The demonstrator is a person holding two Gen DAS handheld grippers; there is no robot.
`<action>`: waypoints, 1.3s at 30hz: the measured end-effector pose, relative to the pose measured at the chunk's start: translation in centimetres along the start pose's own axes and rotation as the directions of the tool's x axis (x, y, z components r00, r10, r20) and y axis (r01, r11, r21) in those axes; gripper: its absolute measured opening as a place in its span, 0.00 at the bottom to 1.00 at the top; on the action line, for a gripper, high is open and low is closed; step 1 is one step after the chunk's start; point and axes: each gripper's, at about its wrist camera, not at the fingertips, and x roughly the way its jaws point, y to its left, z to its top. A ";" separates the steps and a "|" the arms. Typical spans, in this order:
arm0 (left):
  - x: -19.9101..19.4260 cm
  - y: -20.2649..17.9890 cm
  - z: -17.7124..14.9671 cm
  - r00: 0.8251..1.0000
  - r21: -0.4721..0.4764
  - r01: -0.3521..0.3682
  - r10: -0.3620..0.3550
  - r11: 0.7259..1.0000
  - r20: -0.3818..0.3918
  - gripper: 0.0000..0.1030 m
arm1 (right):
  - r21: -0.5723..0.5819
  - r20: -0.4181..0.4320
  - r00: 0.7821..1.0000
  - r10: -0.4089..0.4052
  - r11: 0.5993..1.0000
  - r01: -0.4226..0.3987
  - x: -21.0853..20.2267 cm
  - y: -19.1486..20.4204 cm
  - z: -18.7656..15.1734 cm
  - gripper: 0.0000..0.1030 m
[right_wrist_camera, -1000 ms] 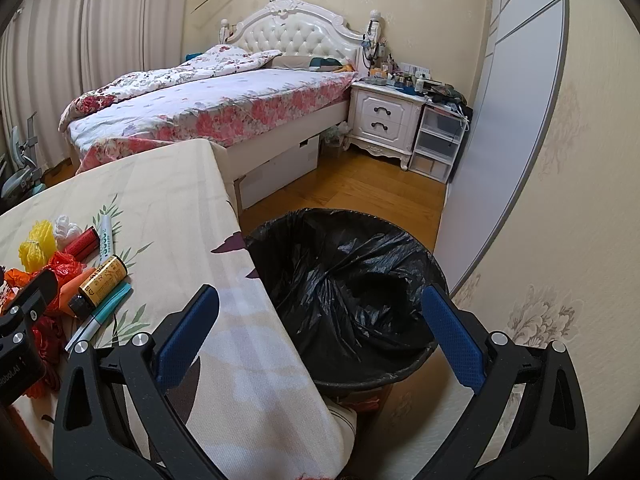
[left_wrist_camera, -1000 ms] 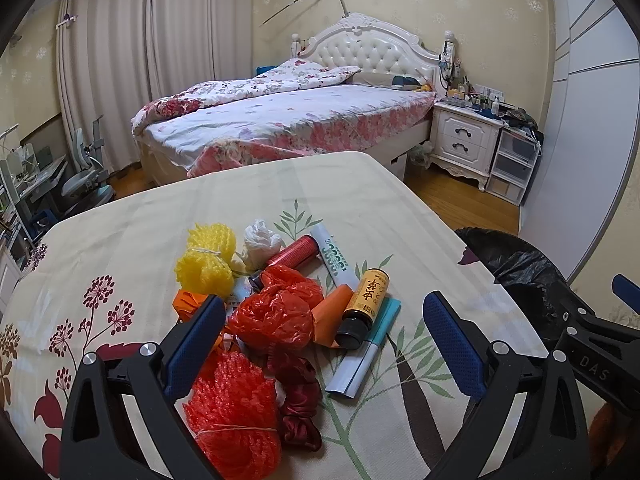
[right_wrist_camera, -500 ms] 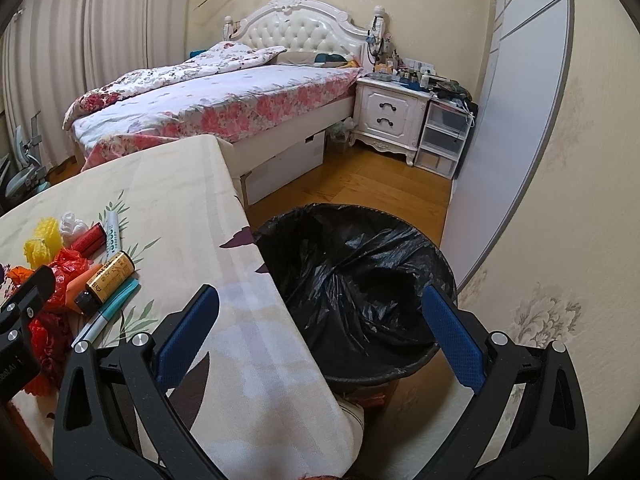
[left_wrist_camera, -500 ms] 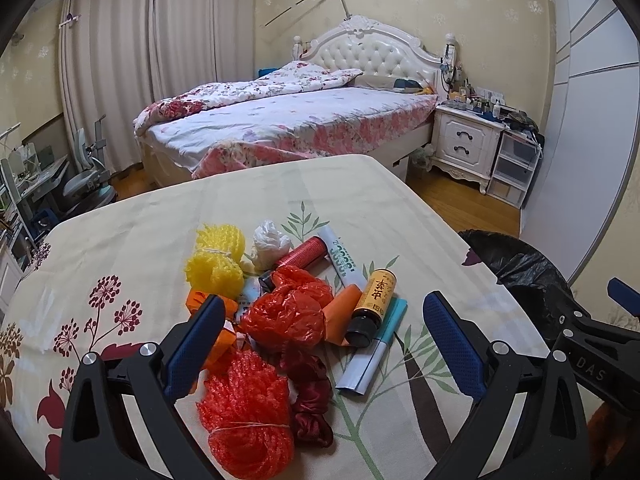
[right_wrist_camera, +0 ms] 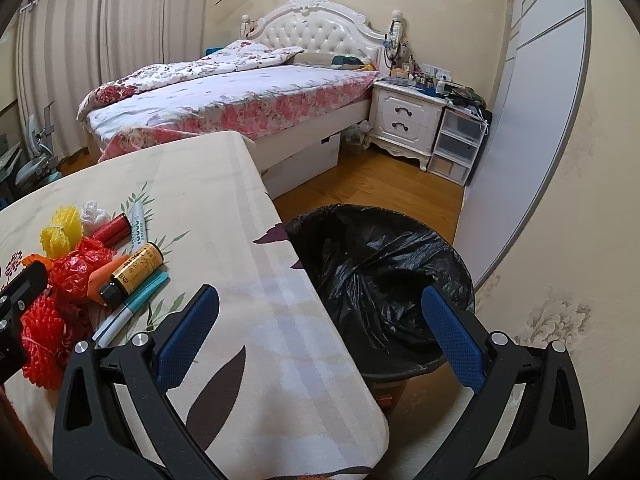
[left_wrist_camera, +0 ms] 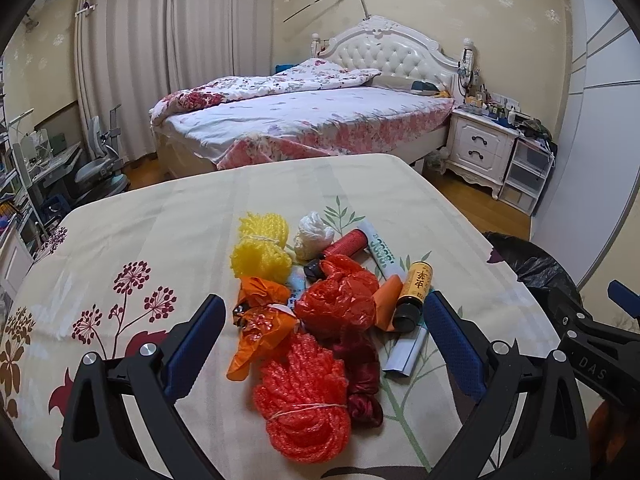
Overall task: Collect trash
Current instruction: 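Grasp the red mesh bundle with left tool while right tool grasps orange bag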
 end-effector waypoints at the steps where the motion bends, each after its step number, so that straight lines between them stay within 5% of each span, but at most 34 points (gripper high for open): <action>1: -0.1 0.4 0.0 1.000 -0.006 -0.002 0.002 1.000 0.000 0.94 | -0.004 0.001 1.000 0.003 1.000 -0.003 -0.1 0.2 0.0 0.96; 15: -0.7 6.1 -0.4 0.998 -0.057 -0.053 0.051 0.997 -0.031 0.93 | -0.066 -0.025 0.997 0.075 0.995 -0.077 -0.4 3.8 -0.4 0.96; 33: -0.5 4.1 -2.6 0.996 -0.016 -0.016 0.014 1.000 -0.086 0.92 | -0.027 -0.038 0.994 0.099 0.995 -0.100 -1.1 2.2 -1.9 0.95; 37: -0.2 4.0 -3.2 0.993 -0.016 -0.017 0.015 1.000 -0.113 0.70 | -0.022 -0.044 0.993 0.111 0.993 -0.112 -1.2 1.9 -2.5 0.94; 39: 0.1 4.1 -3.4 0.992 -0.034 0.005 -0.010 0.999 -0.129 0.69 | -0.020 -0.053 0.992 0.115 0.993 -0.116 -1.2 1.7 -2.7 0.86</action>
